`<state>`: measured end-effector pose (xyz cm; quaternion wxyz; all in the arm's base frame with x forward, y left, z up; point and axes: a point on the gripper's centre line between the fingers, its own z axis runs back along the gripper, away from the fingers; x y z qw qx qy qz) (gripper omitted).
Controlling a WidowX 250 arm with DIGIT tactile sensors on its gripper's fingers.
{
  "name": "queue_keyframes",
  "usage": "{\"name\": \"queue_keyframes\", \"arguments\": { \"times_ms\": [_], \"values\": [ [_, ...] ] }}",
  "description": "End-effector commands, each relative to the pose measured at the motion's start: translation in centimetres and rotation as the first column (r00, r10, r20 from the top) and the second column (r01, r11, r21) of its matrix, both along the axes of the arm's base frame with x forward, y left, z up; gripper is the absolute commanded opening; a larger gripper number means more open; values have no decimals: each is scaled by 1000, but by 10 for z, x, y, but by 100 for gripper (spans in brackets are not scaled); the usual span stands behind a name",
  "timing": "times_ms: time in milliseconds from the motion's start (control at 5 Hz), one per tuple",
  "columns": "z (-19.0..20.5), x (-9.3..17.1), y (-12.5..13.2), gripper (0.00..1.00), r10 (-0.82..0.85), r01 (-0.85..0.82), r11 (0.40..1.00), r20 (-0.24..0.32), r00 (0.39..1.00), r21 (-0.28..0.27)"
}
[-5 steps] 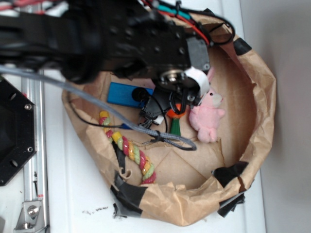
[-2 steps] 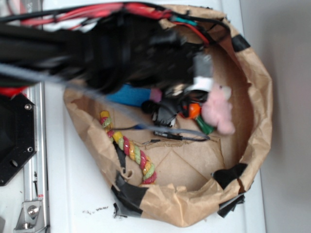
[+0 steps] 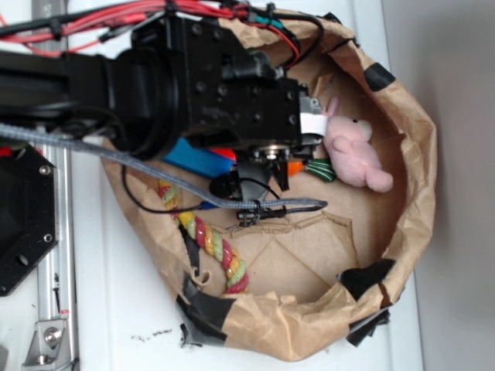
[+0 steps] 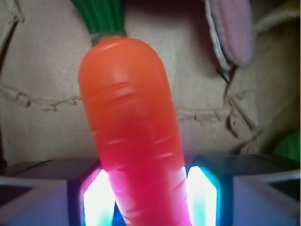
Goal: Grab the carrot.
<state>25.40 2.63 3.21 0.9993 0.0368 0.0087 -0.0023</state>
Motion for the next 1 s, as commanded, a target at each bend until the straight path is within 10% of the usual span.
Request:
{"name": "queue_keyframes", "arguments": {
  "times_ms": [0, 800],
  "values": [
    [58, 10, 1, 0, 187, -181, 981, 98, 977, -72],
    [122, 12, -14, 0, 302, -286, 950, 136, 944, -126]
  ]
}}
